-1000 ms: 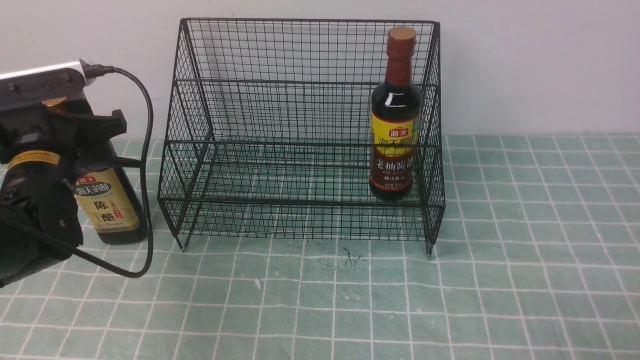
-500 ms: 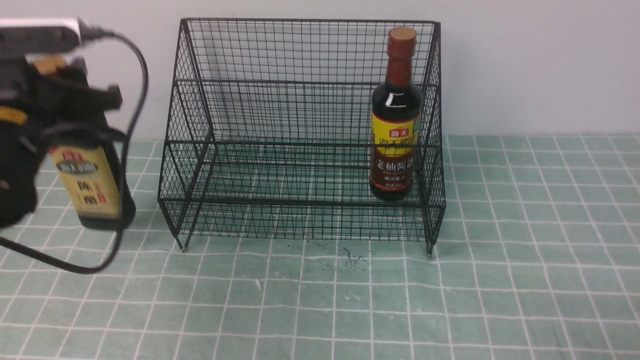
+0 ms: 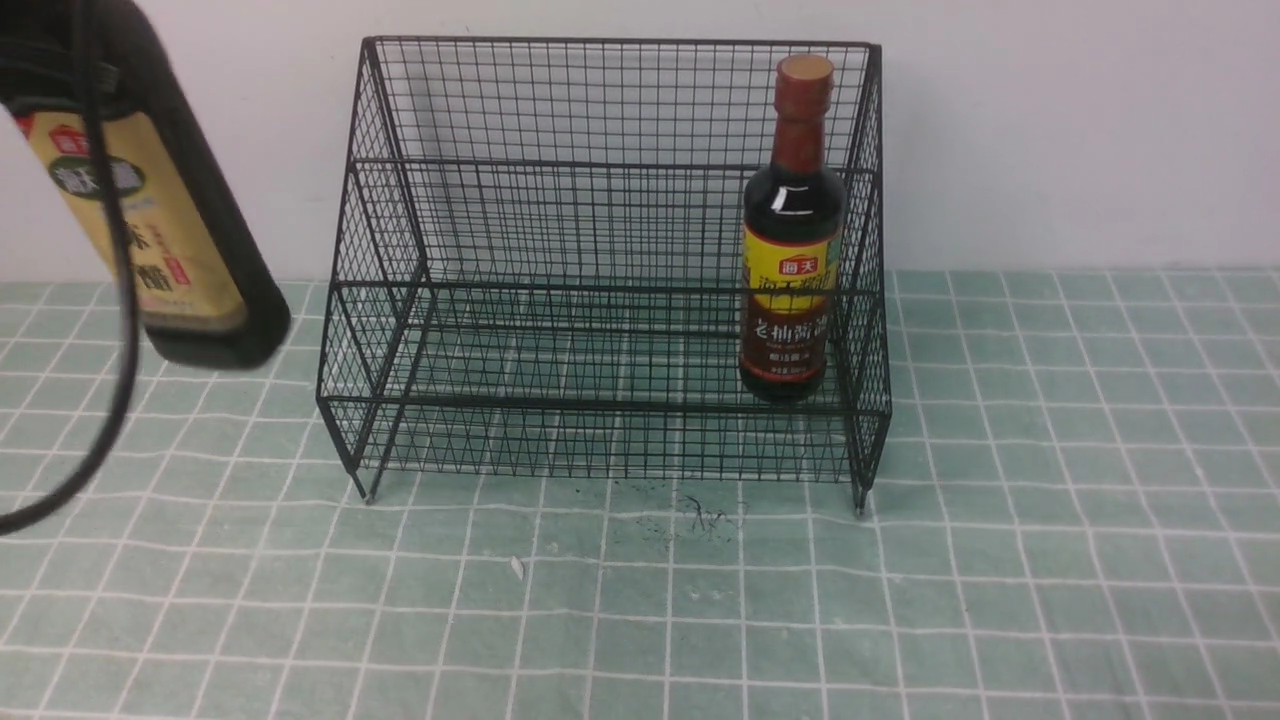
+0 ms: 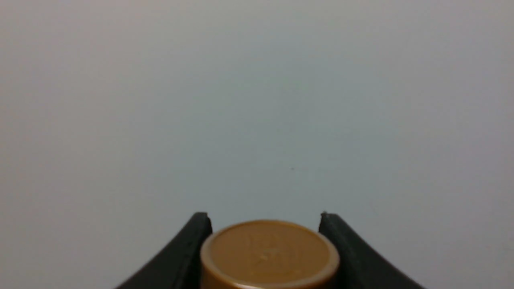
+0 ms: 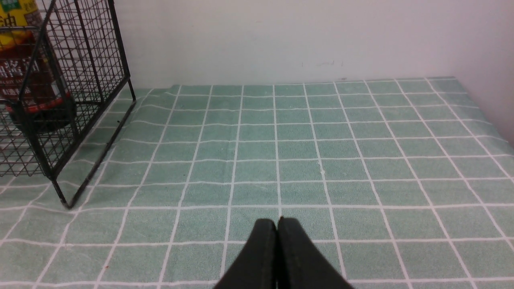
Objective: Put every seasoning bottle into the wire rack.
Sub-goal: Use the left arm to put the condiment bottle back on the shelf
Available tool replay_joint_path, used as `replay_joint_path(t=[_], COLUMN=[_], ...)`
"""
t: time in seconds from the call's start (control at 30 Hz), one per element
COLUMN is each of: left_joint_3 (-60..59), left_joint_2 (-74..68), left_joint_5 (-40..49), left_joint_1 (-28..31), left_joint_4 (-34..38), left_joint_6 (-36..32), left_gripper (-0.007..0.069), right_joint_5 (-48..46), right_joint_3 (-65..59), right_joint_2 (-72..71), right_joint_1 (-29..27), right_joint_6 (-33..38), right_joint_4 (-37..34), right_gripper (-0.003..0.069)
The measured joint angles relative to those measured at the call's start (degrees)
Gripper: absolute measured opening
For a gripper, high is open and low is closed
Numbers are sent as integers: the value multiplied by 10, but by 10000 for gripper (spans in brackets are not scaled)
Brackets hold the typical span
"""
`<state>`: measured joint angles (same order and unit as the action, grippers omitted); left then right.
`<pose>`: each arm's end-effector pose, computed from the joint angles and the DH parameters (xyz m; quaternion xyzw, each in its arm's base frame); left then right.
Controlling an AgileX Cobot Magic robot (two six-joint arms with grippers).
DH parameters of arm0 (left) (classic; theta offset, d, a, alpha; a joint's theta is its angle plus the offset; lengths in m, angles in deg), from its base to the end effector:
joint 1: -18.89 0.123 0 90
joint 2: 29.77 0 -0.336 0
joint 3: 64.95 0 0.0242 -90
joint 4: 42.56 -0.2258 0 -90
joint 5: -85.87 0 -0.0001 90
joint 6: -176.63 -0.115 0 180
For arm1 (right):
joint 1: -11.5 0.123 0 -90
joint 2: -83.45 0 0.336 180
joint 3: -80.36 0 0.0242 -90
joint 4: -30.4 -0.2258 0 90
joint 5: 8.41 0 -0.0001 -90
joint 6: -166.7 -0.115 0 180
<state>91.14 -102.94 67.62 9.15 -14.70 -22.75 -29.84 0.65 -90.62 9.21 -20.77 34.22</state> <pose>0.2415 -0.0244 0.4588 -0.0420 0.6476 -0.0653 0.7580 -0.0011 -0.0028 0.1652 0.0507 0.8024 -0.0014 0.5947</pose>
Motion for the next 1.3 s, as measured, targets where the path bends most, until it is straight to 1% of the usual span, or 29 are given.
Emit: replay_joint_path(t=[0.13, 0.2, 0.27, 0.4, 0.6, 0.83, 0.9, 0.93, 1.0, 1.03, 1.1, 1.13, 1.17, 1.3], left_joint_3=[4, 11, 35, 61, 63, 63, 63, 63, 63, 63, 63, 63, 63, 63], left_joint_2=[-42, -63, -104, -148, -181, -188, -188, -188, -190, -190, -197, -198, -203, -215], left_joint_5=[-22, -37, -58, -77, -73, -64, -55, -39, -21, -20, -12, -12, -12, -19], left_joint_1=[-54, -72, -98, -115, -124, -125, -125, -125, -125, -125, -125, -125, -125, -125], left_joint_4=[5, 16, 40, 89, 164, 213, 232, 248, 268, 270, 300, 303, 325, 360], left_joint_6=[-2, -9, -33, -79, -134, -184, -214, -243, -277, -280, -311, -312, -325, -339], left_gripper=[304, 304, 304, 304, 304, 304, 304, 304, 304, 304, 304, 304, 304, 304], right_joint_5=[0, 0, 0, 0, 0, 0, 0, 0, 0, 0, 0, 0, 0, 0], right_joint_3=[0, 0, 0, 0, 0, 0, 0, 0, 0, 0, 0, 0, 0, 0], right_joint_2=[0, 0, 0, 0, 0, 0, 0, 0, 0, 0, 0, 0, 0, 0], right_joint_1=[0, 0, 0, 0, 0, 0, 0, 0, 0, 0, 0, 0, 0, 0], right_joint_6=[0, 0, 0, 0, 0, 0, 0, 0, 0, 0, 0, 0, 0, 0], right_joint_4=[0, 0, 0, 0, 0, 0, 0, 0, 0, 0, 0, 0, 0, 0], right_gripper=[-13, -13, -13, -13, -13, -13, -13, -13, -13, -13, -13, -13, -13, -13])
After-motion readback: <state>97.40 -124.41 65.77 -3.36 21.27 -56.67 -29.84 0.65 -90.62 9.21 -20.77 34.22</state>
